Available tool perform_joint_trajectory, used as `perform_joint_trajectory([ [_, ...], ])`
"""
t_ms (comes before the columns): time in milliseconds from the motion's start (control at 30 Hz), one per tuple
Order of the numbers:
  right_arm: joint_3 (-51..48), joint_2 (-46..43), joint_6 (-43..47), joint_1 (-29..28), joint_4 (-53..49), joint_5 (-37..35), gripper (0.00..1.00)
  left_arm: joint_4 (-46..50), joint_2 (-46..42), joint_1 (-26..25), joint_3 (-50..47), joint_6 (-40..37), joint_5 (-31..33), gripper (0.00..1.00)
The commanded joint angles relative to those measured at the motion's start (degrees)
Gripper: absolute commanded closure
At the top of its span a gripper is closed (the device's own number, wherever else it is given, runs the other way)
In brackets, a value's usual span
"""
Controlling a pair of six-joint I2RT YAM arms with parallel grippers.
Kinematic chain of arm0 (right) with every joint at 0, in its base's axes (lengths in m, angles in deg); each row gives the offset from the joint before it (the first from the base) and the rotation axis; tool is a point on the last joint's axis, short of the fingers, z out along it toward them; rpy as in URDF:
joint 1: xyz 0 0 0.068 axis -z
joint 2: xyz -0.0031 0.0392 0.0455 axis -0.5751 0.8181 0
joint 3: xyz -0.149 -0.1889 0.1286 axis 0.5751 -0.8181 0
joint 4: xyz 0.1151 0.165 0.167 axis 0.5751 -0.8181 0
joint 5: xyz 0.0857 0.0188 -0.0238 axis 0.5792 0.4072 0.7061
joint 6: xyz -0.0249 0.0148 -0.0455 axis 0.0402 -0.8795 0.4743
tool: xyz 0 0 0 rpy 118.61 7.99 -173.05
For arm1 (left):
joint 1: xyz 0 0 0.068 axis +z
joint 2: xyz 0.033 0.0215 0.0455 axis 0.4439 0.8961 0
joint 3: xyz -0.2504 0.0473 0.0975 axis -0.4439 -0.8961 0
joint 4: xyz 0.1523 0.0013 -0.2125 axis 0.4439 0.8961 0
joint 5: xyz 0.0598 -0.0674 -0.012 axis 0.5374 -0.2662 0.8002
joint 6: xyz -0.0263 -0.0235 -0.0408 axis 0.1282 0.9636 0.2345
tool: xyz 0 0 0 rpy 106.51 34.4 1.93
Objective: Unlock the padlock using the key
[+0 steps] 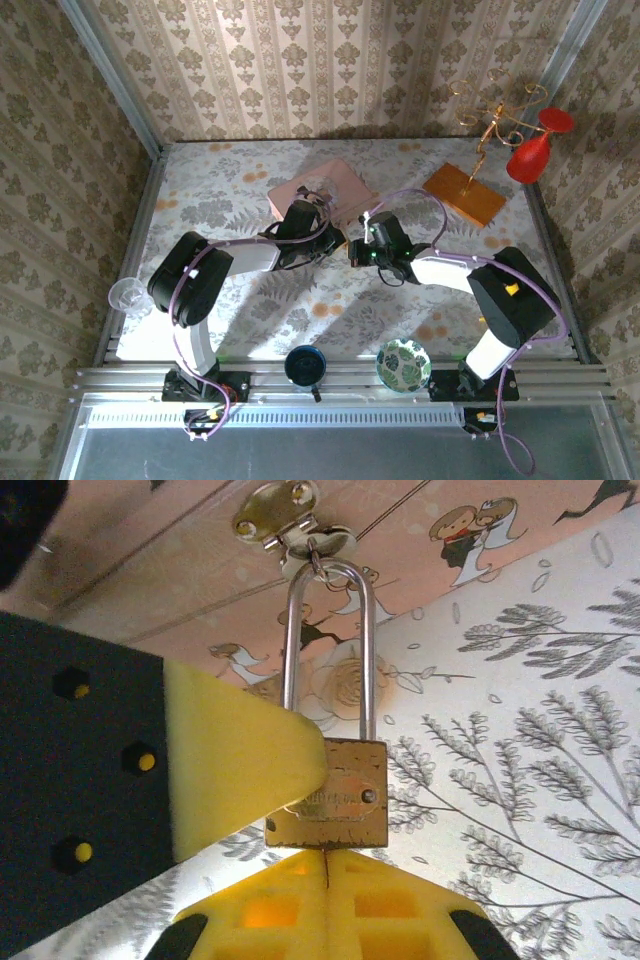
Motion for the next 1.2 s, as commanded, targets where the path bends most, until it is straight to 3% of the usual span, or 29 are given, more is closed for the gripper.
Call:
perform_joint_trajectory([
  [0,-2.44,0.99,-6.03,3.85,9.55,6.56,1.0,-3.32,-1.34,-0.23,0.05,1.28,-4.76,1.0],
  [200,-3.7,4.07,-12.18,6.93,16.81,12.37,1.0,-3.49,-1.56,-0.23,-0.14,1.21,-4.7,1.0],
  [400,-4.69,10.04,-23.94,9.53,27.87,17.4,1.0,-3.36,-1.7,-0.23,-0.3,1.02,-4.7,1.0],
  [633,-6.49,19.6,-39.54,12.07,47.54,21.58,1.0,-4.28,-1.78,-0.26,-1.09,1.19,-4.66,1.0],
  [800,-7.22,25.74,-45.91,12.62,58.89,22.52,1.0,-4.66,-2.09,-0.17,-1.87,1.32,-4.52,1.0],
  [1167,-8.04,26.7,-47.8,13.33,60.74,22.49,1.0,-4.53,-2.51,0.17,-2.81,1.06,-4.18,1.0],
])
